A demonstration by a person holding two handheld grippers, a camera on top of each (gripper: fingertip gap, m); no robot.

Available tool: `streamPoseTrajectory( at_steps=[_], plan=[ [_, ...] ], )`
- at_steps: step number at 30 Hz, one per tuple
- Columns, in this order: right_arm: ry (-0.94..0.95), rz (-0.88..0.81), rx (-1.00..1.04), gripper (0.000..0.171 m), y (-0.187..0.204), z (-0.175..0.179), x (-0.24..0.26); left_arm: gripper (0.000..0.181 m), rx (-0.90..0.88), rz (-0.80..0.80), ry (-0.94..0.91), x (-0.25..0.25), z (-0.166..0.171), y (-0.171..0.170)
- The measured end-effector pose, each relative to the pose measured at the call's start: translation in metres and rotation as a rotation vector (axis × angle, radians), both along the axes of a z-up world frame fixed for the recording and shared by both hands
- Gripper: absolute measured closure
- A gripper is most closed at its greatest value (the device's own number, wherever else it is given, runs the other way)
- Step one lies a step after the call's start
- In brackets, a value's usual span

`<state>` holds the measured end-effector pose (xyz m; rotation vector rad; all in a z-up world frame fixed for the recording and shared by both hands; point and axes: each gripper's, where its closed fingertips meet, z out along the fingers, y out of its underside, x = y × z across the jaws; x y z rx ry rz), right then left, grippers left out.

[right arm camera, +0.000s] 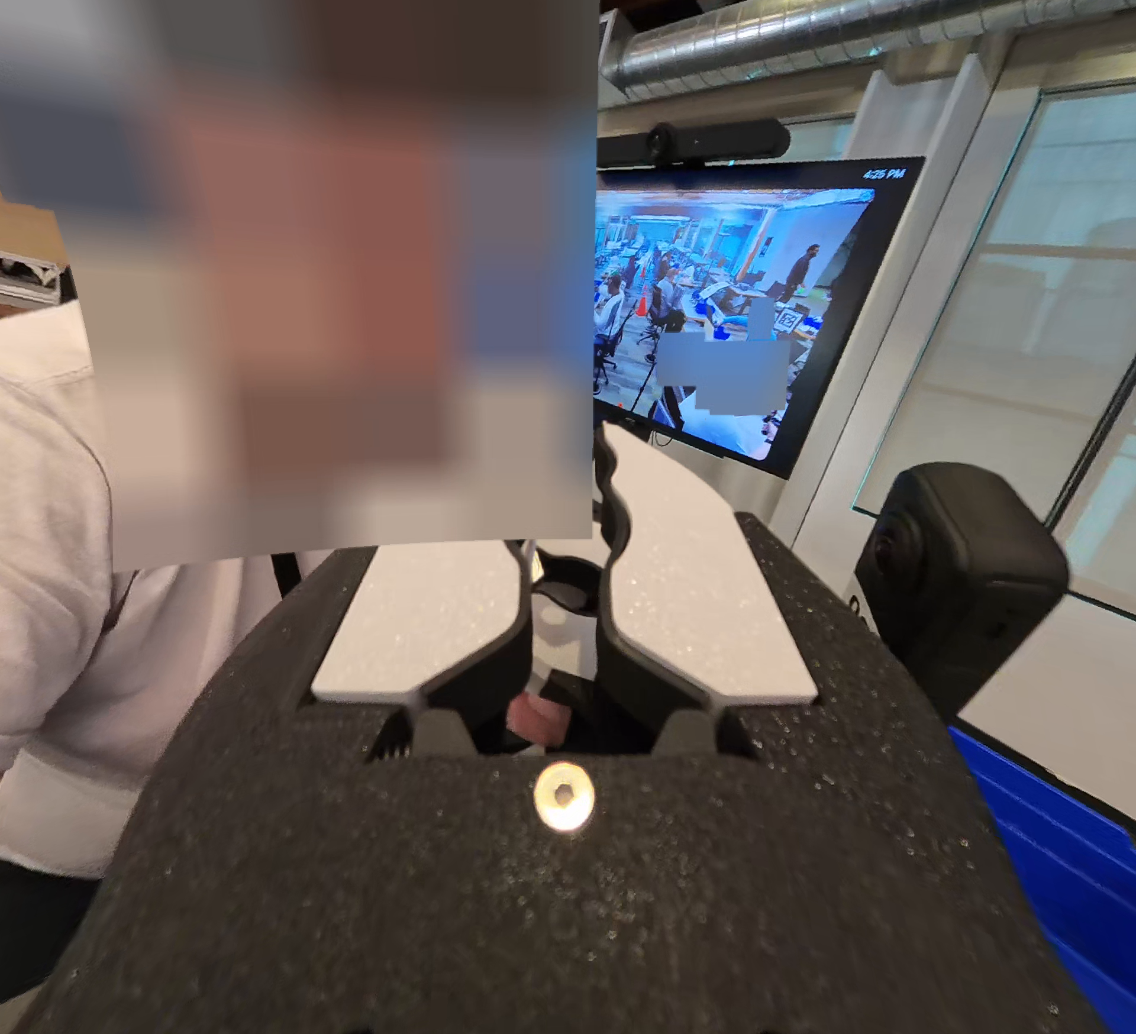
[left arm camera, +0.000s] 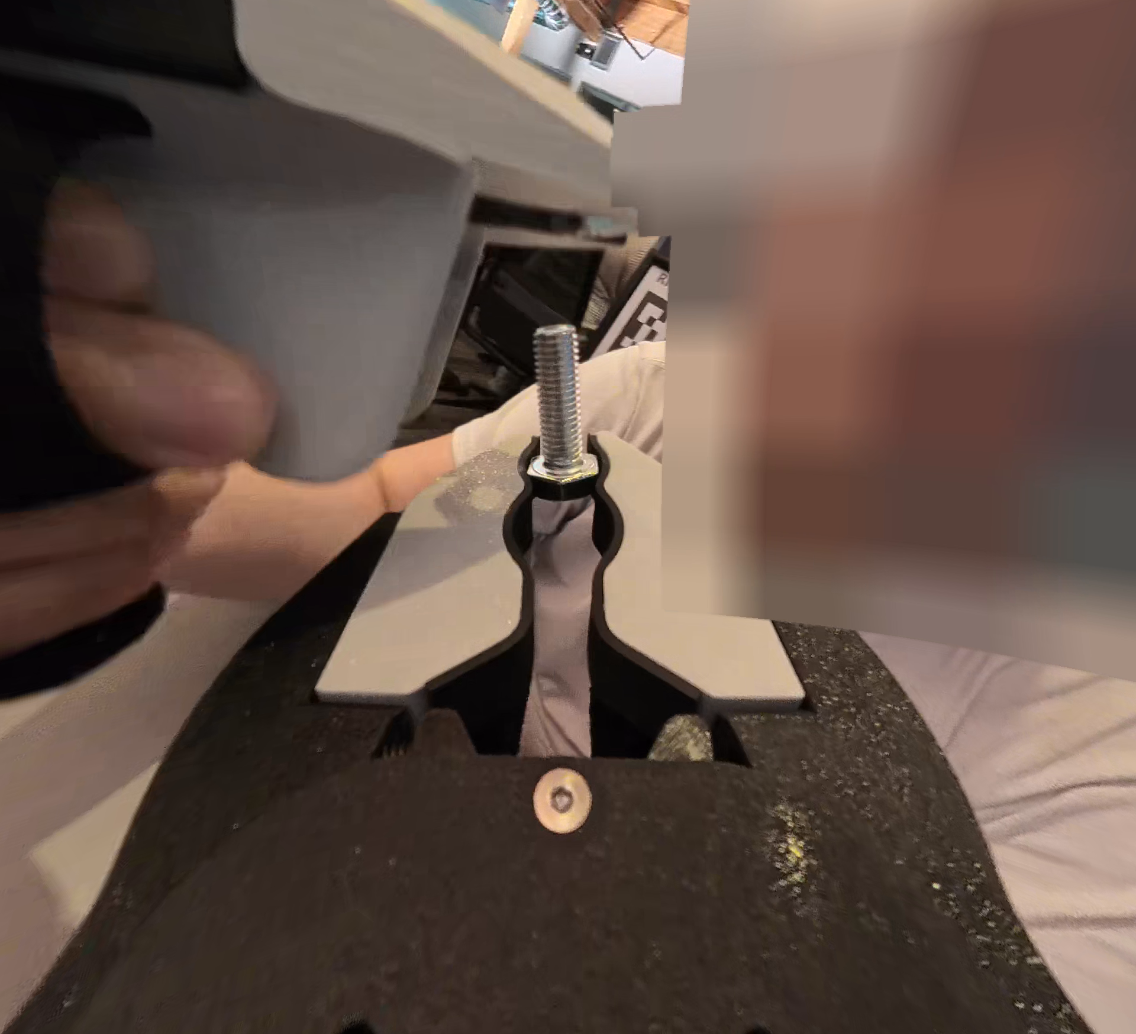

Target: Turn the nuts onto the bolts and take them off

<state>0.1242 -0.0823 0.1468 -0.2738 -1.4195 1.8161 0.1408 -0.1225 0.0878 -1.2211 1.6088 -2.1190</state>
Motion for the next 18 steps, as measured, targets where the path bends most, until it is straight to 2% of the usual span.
streamPoseTrajectory(
  at_steps=[2,4,6,9,12,13,15,18],
  plan=[
    [-0.05,-0.176,-0.027,0.153,0.02,0.007,-0.005,0.167,0.033,0.083,-0.009,0.001,0.002,0.012],
    [-0.13,-0.483,-0.05,0.153,0.051,0.014,-0.003,0.167,0.146,0.236,0.021,0.003,-0.003,0.03],
    [-0.22,-0.837,-0.068,0.153,0.078,0.02,0.021,0.167,0.279,0.442,0.062,0.003,-0.007,0.056],
    [-0.475,-1.361,-0.161,0.153,0.107,0.006,0.103,0.167,0.492,0.723,0.152,-0.006,-0.012,0.095],
    [-0.926,-1.832,-0.224,0.153,0.114,-0.037,0.235,0.167,0.63,0.832,0.212,-0.015,-0.016,0.107],
    [-1.105,-1.919,-0.279,0.153,0.108,-0.056,0.282,0.167,0.619,0.83,0.199,-0.013,-0.013,0.104],
    [-1.441,-1.971,-0.449,0.153,0.086,-0.098,0.364,0.167,0.584,0.79,0.182,-0.01,-0.01,0.093],
    [-1.802,-1.88,-0.728,0.153,0.052,-0.168,0.449,0.167,0.604,0.782,0.179,-0.006,-0.01,0.088]
  ],
)
